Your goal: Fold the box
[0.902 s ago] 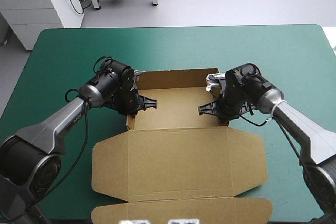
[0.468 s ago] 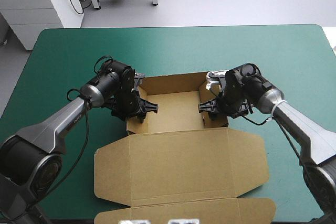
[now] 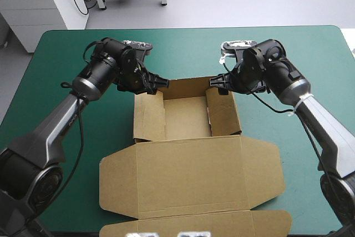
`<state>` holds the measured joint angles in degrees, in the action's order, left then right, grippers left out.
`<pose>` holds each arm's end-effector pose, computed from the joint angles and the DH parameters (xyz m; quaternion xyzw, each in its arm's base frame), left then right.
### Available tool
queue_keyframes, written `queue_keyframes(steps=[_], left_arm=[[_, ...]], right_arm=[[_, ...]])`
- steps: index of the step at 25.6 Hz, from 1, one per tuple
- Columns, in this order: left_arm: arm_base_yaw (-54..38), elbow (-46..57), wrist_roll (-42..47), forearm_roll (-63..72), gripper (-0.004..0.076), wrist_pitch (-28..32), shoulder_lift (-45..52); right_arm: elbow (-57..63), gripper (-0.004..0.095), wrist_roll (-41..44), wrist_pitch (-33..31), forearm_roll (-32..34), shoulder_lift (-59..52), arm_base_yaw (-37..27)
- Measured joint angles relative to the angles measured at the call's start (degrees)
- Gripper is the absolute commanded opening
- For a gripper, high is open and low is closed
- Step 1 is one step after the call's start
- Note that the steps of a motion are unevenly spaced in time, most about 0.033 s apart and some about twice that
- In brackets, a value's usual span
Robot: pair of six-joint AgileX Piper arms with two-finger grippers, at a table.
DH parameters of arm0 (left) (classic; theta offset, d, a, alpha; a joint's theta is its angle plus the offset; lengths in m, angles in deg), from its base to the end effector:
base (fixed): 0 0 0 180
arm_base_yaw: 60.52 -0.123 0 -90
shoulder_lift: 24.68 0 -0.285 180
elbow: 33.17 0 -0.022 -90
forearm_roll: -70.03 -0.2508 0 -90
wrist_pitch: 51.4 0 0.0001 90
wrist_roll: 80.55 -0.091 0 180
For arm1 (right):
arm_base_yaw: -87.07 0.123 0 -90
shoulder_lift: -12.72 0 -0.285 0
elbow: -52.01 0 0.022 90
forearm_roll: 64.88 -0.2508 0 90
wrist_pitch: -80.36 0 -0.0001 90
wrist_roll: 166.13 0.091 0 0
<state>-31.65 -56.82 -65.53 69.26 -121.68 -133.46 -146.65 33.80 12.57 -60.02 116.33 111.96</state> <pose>0.3312 -0.1813 0.3533 0.1187 0.9698 -0.0734 0.2000 0.3264 0.1436 0.3634 -0.0483 0.9698 0.0510 0.2336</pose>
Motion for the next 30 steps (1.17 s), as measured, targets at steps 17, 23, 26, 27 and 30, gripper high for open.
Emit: queue_keyframes(steps=[17,23,26,27,30], left_arm=[[0.0,11.5,-4.1,4.1,-0.0008,-0.7,33.0],[0.0,29.4,-4.1,3.6,-0.0008,0.1,47.2],[0.0,42.4,-4.2,3.6,-0.0008,4.8,58.8],[0.0,44.5,-4.2,3.6,-0.0008,5.4,60.8],[0.0,56.6,-4.6,3.6,-0.0008,9.7,72.3]], right_arm=[[4.6,0.0684,-2.1,-3.1,0.5,-0.9,0.0],[12.8,0.0683,-2.4,0.8,-1.0,-0.9,0.0],[17.3,0.0683,-3.0,4.6,-2.4,-0.9,0.0],[17.9,0.0674,-3.2,5.1,-2.7,-0.9,0.0],[19.3,0.0566,-4.7,6.7,-4.9,-0.9,0.0]])
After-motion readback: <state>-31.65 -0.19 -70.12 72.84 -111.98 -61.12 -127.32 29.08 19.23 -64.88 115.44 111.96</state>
